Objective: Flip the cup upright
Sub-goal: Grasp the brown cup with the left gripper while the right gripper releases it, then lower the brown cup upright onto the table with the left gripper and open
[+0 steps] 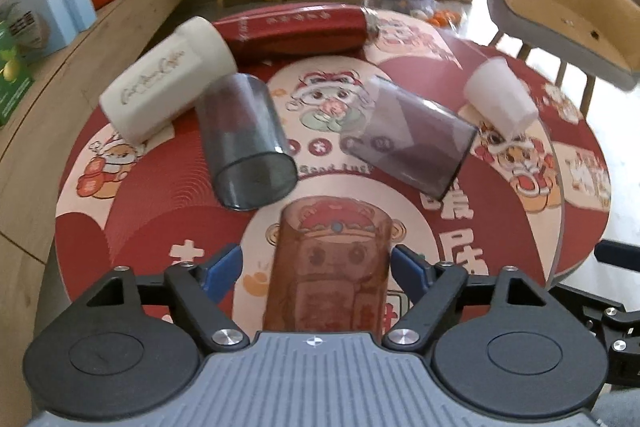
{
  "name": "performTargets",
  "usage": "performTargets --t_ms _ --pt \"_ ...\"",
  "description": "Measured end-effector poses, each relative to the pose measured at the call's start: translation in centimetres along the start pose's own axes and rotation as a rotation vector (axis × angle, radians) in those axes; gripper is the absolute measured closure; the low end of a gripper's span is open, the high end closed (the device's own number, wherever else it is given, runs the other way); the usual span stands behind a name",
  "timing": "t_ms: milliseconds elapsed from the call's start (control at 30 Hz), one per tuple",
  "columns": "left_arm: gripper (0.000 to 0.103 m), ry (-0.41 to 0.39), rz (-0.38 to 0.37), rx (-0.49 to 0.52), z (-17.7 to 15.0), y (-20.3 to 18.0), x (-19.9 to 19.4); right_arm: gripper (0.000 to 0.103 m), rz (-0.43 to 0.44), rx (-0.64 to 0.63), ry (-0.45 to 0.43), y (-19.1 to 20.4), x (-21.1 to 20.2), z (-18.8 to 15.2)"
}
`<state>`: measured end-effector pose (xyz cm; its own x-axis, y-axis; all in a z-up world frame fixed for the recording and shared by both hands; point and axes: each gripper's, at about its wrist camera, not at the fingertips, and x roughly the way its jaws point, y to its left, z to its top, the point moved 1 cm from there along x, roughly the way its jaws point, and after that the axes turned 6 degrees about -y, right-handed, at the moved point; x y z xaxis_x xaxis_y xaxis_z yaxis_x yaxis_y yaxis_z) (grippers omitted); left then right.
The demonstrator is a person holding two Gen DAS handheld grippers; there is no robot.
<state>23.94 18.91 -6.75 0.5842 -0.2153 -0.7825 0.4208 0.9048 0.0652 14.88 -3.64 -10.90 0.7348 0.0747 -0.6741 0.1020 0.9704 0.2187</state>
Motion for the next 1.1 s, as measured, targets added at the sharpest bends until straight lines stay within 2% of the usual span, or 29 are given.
performTargets --t_ms 67,200,367,433,633,833,1100 --pt "0.033 0.018 -0.02 0.007 -0.3 -0.2 0.4 0.026 0.003 0.0 0.005 0.1 0.1 -0.1" --pt "0.033 0.01 -0.018 -0.016 -0.7 0.0 -0.4 0.026 0.008 -0.007 0.008 0.3 0.2 -0.1" --pt "0.034 -0.113 -0.031 -0.09 -0.7 2.0 -3.4 0.026 0.003 -0.003 -0.003 0.2 -0.1 0.2" --pt "0.034 -0.168 -0.033 -0.084 -0.9 2.6 -4.2 0.026 0.004 -0.003 -0.002 0.2 0.0 0.1" --pt "0.035 -0.138 0.002 -0.128 -1.7 4.5 -3.8 0.026 0.02 -0.017 0.008 1.1 0.1 0.0" --pt "0.035 -0.159 0.018 -0.195 -2.1 7.5 -4.6 0.025 0.02 -0.02 0.012 1.3 0.1 0.0" --pt "0.035 -0.168 0.066 -0.213 -2.3 8.8 -5.1 0.025 0.029 -0.022 0.03 1.7 0.8 -0.2"
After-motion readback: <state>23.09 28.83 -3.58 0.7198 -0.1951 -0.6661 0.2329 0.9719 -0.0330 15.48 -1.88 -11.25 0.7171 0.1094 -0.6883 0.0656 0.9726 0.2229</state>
